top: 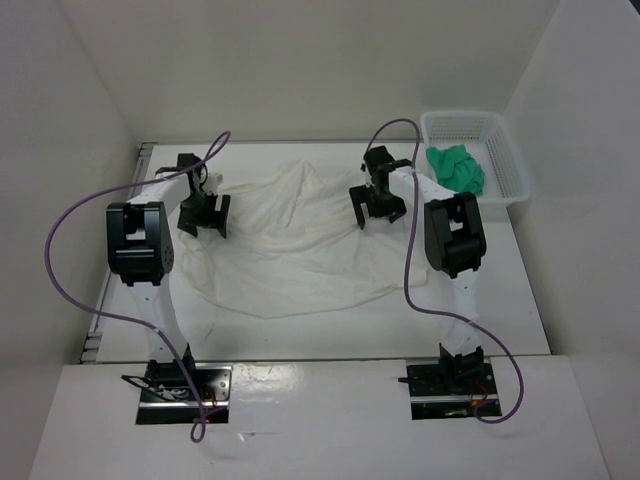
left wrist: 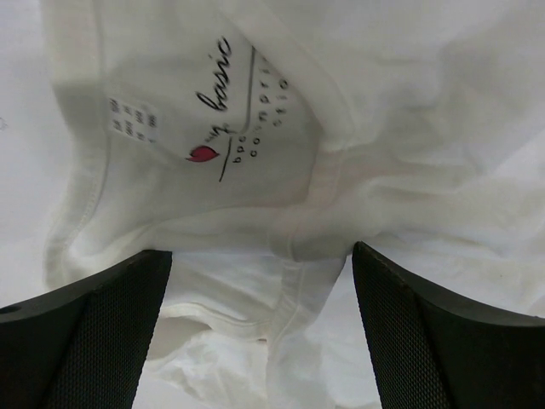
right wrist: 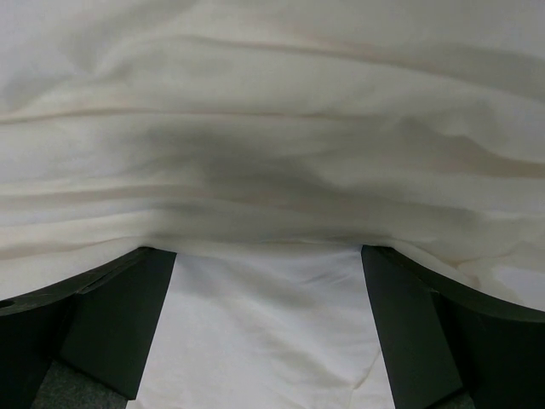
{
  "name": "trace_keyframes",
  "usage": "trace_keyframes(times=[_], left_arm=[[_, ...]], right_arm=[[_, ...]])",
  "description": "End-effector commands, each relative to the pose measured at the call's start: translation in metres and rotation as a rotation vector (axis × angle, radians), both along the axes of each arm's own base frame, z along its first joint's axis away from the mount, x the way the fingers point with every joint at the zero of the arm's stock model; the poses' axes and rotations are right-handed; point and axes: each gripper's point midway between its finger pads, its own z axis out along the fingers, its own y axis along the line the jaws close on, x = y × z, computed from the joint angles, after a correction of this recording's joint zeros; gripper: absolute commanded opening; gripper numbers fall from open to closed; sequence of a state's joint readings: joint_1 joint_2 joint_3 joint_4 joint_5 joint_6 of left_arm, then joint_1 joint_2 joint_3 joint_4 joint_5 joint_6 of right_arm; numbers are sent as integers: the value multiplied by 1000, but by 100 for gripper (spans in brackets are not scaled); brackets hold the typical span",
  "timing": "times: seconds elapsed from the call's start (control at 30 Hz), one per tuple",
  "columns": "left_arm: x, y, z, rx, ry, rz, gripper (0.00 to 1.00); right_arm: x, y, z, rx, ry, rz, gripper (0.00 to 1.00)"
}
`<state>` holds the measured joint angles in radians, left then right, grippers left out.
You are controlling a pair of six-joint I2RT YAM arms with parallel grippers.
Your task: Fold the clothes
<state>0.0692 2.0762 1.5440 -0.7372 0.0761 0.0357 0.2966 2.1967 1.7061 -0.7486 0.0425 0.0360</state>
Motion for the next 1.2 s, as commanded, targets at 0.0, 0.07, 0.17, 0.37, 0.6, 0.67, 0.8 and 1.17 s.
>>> trace_keyframes(times=[0.0, 0.07, 0.17, 0.37, 0.6, 0.67, 0.8, 1.17], left_arm=[[18, 6, -16, -11, -20, 30, 93], [28, 8, -11, 1, -43, 32, 93], [44, 11, -1, 13, -85, 35, 93], [67, 16, 29, 38, -177, 8, 93], [36, 28, 105, 89, -258, -36, 93], [8, 39, 116, 165, -248, -37, 93], [-29, 59, 114, 304, -243, -61, 93], [-46, 57, 66, 294, -206, -199, 62]], right_arm=[[26, -8, -15, -50, -50, -30, 99], [31, -7, -16, -49, -56, -30, 99], [39, -5, -16, -46, -63, -31, 99], [54, 2, 1, -21, -112, -28, 99], [38, 12, 61, 72, -177, 36, 99], [24, 15, 83, 114, -204, 66, 99], [-3, 14, 104, 143, -216, 132, 99], [-45, -18, 106, 153, -208, 173, 99]])
